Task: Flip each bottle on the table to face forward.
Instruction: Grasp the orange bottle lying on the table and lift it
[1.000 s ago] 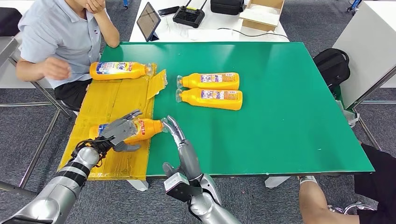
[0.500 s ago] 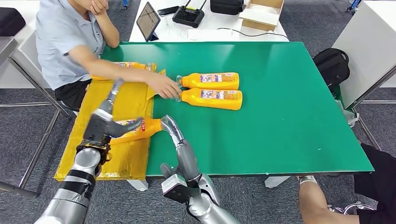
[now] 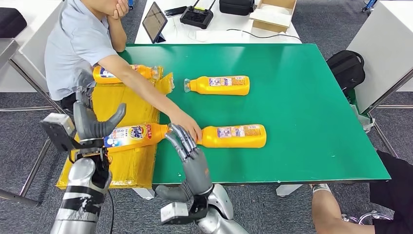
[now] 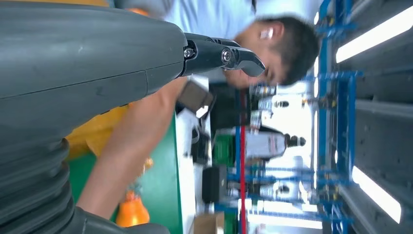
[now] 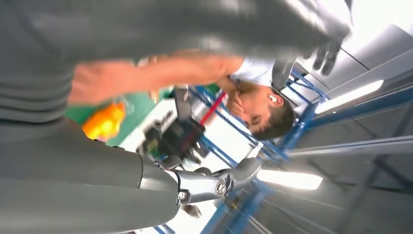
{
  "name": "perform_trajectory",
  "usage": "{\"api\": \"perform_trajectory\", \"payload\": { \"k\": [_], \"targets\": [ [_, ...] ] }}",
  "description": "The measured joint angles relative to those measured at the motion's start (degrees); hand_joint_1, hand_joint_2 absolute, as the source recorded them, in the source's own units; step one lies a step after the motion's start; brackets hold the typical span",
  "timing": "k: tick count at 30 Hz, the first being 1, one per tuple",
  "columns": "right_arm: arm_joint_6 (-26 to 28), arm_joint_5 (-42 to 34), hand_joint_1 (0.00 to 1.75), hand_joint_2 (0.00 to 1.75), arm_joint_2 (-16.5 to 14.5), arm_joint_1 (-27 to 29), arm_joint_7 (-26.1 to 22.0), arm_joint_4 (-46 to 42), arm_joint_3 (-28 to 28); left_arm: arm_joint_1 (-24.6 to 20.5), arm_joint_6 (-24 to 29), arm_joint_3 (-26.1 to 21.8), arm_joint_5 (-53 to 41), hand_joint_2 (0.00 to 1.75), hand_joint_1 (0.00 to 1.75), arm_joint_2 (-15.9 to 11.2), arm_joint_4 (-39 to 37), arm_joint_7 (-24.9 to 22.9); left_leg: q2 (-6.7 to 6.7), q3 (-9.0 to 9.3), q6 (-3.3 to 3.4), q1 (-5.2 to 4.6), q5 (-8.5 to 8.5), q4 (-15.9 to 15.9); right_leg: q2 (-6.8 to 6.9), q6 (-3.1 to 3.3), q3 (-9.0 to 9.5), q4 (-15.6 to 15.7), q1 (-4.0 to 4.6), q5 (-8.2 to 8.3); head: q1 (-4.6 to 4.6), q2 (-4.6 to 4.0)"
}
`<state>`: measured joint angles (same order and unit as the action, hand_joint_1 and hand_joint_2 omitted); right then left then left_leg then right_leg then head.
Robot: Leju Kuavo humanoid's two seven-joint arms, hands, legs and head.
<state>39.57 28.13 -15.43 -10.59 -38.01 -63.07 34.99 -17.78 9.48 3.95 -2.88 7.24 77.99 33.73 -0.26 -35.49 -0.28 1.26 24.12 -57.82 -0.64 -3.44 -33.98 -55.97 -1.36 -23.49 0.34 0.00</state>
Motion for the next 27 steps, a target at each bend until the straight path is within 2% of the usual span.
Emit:
{"api": "perform_trajectory", "payload": {
  "k": [3, 7, 9, 14, 19, 27],
  "targets": [
    [0.2, 8.7, 0.0, 1.75, 1.3, 2.5, 1.8, -3.8, -5.0, 3.9, 3.1, 0.1, -3.0, 1.75, 0.0, 0.3, 3.9, 1.4, -0.01, -0.05, 0.0, -0.01, 0.03, 0.0, 0.01, 0.0, -0.03, 0.0, -0.01, -0.02, 0.01, 0.0],
    [-1.1, 21.9, 0.0, 1.75, 5.0, 3.3, 12.6, -6.3, -10.9, 8.4, 7.8, 0.1, -7.2, 1.75, 0.0, 0.7, 9.2, 3.5, -0.01, -0.07, 0.02, -0.02, 0.05, 0.0, 0.01, 0.0, -0.03, 0.1, -0.01, -0.02, 0.03, 0.0],
    [-3.6, 25.5, 0.0, 1.75, 7.2, 3.2, 17.1, -6.5, -13.6, 10.4, 10.0, 0.2, -10.0, 1.75, 0.0, 0.8, 12.1, 4.6, -0.03, -0.06, 0.02, -0.03, 0.04, 0.0, 0.01, -0.01, -0.01, 0.1, -0.01, -0.01, 0.02, 0.0],
    [-8.6, 28.1, 0.0, 1.75, 10.2, 3.3, 20.9, -5.8, -17.9, 13.4, 12.2, 1.2, -14.4, 1.75, 0.0, 0.8, 16.4, 5.0, -0.03, -0.05, 0.01, -0.01, 0.02, 0.0, 0.01, -0.01, -0.01, 0.1, 0.0, 0.01, 0.02, 0.0],
    [-9.2, 29.3, 0.0, 1.75, 11.4, 3.3, 23.3, -4.1, -19.5, 13.8, 12.9, 2.0, -15.3, 1.75, 0.0, 0.7, 17.4, 4.8, -0.02, -0.05, 0.01, 0.0, 0.02, 0.0, 0.01, -0.01, -0.02, 0.0, 0.01, 0.0, 0.01, 0.0],
    [-10.3, 27.9, 0.0, 1.75, 12.3, 1.5, 23.5, 0.9, -20.9, 13.6, 13.0, 2.5, -15.1, 1.75, 0.0, 0.6, 17.5, 5.2, -0.02, -0.07, 0.01, -0.01, 0.01, 0.0, 0.01, -0.01, -0.01, 0.0, 0.0, 0.01, 0.02, 0.0]
  ]
}}
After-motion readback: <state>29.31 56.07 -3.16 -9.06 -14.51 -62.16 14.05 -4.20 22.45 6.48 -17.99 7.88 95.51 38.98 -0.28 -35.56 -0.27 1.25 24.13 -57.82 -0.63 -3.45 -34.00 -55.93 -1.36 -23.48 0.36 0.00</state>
